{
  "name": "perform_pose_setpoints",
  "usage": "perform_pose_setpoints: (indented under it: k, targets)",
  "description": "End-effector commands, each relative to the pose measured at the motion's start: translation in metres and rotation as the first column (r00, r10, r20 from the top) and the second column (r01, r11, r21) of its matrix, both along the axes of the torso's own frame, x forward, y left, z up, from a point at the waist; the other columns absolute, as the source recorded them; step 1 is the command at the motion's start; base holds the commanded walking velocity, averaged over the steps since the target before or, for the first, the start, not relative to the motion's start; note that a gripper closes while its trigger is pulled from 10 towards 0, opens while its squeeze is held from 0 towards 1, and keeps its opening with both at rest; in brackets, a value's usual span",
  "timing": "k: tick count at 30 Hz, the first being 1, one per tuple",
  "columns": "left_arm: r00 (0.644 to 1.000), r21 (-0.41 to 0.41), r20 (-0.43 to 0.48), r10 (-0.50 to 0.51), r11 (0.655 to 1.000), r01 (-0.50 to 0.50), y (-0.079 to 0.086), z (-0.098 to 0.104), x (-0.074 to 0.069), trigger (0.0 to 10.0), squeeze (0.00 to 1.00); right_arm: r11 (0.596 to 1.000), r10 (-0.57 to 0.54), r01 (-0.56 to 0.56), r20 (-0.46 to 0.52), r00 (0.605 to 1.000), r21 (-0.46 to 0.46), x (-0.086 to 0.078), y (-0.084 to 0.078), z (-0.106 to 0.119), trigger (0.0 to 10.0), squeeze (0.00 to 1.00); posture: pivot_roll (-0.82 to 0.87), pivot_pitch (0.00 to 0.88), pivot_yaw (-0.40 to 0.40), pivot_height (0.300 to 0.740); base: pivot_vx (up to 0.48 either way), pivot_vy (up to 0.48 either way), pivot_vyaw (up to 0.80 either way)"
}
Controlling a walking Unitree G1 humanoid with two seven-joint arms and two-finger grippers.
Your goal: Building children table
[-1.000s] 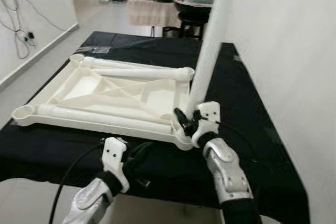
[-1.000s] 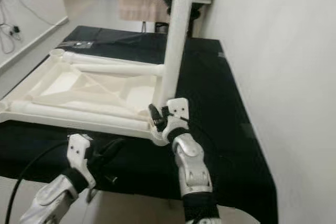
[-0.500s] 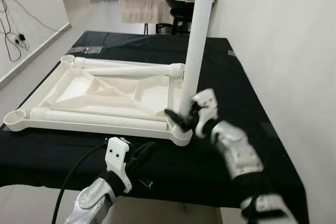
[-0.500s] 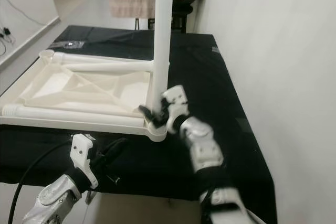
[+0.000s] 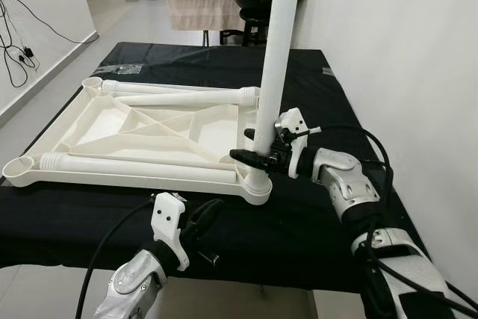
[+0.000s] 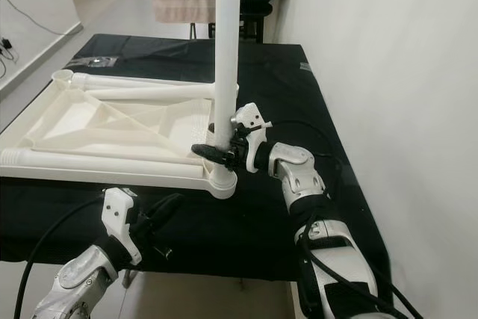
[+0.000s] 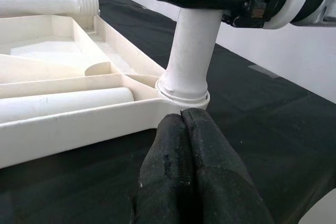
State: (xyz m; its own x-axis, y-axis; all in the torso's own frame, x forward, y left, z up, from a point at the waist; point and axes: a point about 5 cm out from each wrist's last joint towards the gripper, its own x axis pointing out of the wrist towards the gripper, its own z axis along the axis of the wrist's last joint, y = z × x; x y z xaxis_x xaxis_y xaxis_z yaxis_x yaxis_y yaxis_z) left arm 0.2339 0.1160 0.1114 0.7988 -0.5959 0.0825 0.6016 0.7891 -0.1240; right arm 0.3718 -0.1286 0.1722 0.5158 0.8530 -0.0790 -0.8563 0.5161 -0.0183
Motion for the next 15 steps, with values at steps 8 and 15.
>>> perform_pose_setpoints:
  k: [8, 15]
  targets:
    - [1.0, 0.001, -0.015, 0.004, 1.0, -0.004, 0.0, -0.003, -0.003, 10.0, 0.0, 0.991, -0.13, 0.131, 0.032, 0.991, -0.023, -0.007, -0.021, -0.018, 0.0, 0.0, 0.08, 0.017, -0.066, 0.74, 0.0, 0.0, 0.0]
    - [1.0, -0.002, -0.013, 0.008, 1.0, -0.008, 0.003, -0.001, -0.004, 10.0, 0.0, 0.782, -0.623, 0.624, -0.054, 0.781, 0.005, -0.025, -0.023, -0.051, 0.0, 0.0, 0.07, 0.041, -0.06, 0.74, 0.0, 0.0, 0.0]
